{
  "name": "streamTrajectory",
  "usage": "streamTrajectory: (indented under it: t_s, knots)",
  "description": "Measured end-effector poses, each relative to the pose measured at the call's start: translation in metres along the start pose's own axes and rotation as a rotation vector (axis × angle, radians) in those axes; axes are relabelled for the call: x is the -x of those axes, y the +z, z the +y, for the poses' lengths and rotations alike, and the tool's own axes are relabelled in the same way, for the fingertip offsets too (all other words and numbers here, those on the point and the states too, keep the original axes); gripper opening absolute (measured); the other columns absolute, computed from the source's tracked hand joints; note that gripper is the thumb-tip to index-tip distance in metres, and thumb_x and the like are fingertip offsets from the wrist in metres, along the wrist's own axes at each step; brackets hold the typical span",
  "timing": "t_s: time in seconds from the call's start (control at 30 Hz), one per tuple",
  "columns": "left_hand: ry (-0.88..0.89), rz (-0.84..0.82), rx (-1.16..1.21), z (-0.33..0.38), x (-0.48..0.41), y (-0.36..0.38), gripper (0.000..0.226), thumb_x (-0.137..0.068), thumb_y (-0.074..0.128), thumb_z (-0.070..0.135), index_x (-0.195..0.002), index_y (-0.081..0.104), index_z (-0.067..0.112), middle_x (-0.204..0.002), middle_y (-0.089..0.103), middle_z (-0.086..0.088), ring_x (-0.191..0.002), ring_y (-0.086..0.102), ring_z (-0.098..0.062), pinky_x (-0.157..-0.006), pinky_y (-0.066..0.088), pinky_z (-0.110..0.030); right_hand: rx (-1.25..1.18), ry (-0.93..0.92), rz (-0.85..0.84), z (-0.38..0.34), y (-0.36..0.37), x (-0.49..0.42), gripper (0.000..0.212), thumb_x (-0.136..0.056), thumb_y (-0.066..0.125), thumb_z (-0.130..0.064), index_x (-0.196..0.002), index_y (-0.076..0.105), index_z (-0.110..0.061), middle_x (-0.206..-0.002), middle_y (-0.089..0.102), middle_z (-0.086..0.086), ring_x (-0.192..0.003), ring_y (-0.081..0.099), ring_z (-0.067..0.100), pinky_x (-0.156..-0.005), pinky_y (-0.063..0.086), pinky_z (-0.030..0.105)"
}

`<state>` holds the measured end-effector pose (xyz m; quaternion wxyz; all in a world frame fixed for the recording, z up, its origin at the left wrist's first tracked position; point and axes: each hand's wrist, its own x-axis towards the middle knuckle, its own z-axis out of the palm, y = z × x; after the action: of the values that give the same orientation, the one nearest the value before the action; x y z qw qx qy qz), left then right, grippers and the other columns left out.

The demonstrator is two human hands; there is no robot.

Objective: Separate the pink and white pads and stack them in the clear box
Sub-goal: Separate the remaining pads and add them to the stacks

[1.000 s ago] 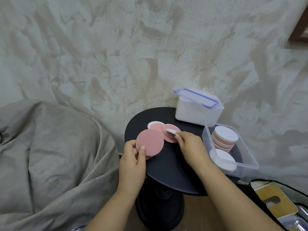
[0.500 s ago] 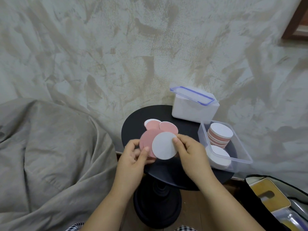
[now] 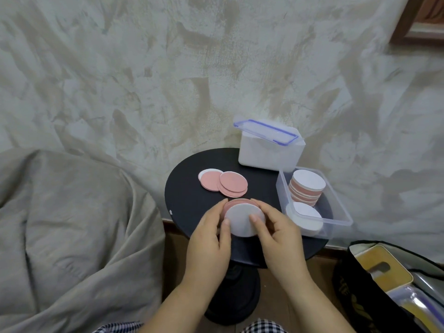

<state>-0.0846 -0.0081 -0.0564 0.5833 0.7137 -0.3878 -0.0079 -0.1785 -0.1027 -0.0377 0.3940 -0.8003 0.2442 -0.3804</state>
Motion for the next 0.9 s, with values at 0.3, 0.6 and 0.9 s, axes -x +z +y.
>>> streamTrajectory:
  t_s: [0.3, 0.6, 0.9]
  knots:
    - [0.147, 0.005, -0.179, -0.006, 0.008, 0.005, 0.050, -0.092, 0.033, 0.028, -0.140, 0.037, 0.018, -0.119, 0.054, 0.013, -0.110, 0.048, 0.002, -0.088, 0.033, -0.001, 0.096, -0.015, -0.011, 0.012, 0.005, 0.006, 0.030, -0.093, 0.051, -0.019, -0.122, 0.056, -0.027, -0.110, 0.056, -0.023, -0.102, 0.047, -0.020, -0.086, 0.032, -0.002]
    - [0.174, 0.043, -0.138, -0.001, 0.011, 0.003, 0.044, -0.092, 0.038, 0.027, -0.134, 0.046, 0.016, -0.119, 0.053, 0.013, -0.110, 0.047, 0.005, -0.091, 0.032, -0.001, 0.113, -0.178, 0.022, 0.010, 0.004, 0.012, 0.042, -0.091, 0.047, -0.012, -0.127, 0.046, -0.034, -0.104, 0.058, -0.019, -0.100, 0.052, -0.010, -0.086, 0.037, 0.003]
    - [0.050, 0.165, 0.067, 0.004, 0.015, -0.003, 0.029, -0.084, 0.066, 0.009, -0.107, 0.067, 0.027, -0.105, 0.067, 0.017, -0.100, 0.061, 0.006, -0.087, 0.048, -0.015, 0.050, -0.209, 0.158, 0.009, 0.001, 0.017, 0.032, -0.086, 0.060, -0.007, -0.110, 0.063, -0.027, -0.107, 0.061, -0.021, -0.103, 0.056, -0.008, -0.088, 0.043, 0.009]
